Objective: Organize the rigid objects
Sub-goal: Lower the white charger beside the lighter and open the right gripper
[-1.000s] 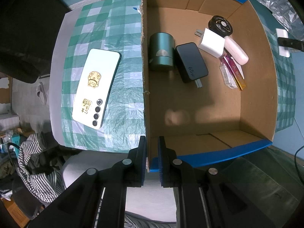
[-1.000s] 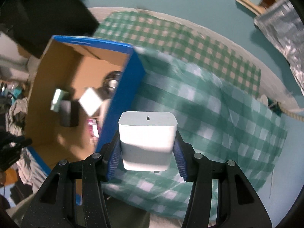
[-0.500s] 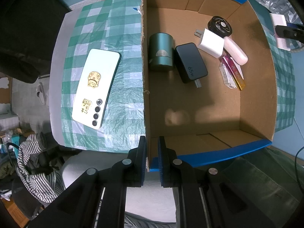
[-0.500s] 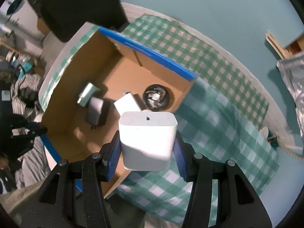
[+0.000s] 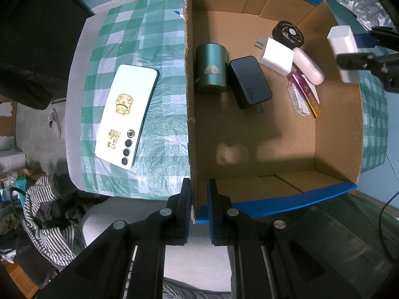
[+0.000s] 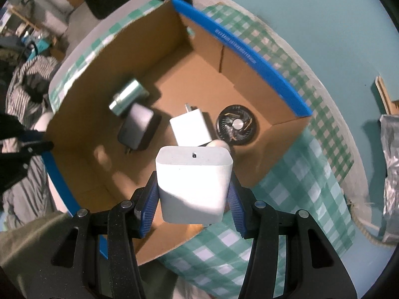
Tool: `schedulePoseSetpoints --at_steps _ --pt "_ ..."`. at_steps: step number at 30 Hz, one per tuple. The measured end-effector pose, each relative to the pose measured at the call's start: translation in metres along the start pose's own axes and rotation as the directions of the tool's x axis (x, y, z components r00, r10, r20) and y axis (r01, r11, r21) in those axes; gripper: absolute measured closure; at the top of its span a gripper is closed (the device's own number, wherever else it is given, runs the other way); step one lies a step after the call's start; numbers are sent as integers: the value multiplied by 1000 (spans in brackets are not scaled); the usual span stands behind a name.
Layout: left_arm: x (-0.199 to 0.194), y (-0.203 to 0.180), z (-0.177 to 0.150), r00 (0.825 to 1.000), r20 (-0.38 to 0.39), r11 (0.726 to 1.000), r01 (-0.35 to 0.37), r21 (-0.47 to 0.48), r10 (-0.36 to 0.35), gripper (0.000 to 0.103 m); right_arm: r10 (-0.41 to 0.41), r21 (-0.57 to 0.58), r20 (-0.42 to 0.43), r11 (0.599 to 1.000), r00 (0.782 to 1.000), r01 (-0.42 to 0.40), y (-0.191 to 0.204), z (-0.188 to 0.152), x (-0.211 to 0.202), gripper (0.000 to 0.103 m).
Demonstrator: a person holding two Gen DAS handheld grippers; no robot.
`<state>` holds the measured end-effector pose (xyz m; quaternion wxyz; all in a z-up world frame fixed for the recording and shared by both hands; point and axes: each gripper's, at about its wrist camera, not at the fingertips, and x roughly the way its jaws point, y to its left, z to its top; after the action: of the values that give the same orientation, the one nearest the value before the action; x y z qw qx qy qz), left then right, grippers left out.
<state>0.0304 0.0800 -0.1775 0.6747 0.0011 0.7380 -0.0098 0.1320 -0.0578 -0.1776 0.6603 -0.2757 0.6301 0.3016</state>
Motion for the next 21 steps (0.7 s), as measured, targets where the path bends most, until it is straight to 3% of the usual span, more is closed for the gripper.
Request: schedulePoseSetpoints --at_steps 17,21 --pt "-1 -1 -1 1000 4 1000 -2 3 2 92 -11 0 -3 1000 1000 11 -1 -10 0 51" --pt "0 0 -1 1000 4 1000 -5 4 5 91 -13 23 17 1000 1000 12 0 -15 -5 40"
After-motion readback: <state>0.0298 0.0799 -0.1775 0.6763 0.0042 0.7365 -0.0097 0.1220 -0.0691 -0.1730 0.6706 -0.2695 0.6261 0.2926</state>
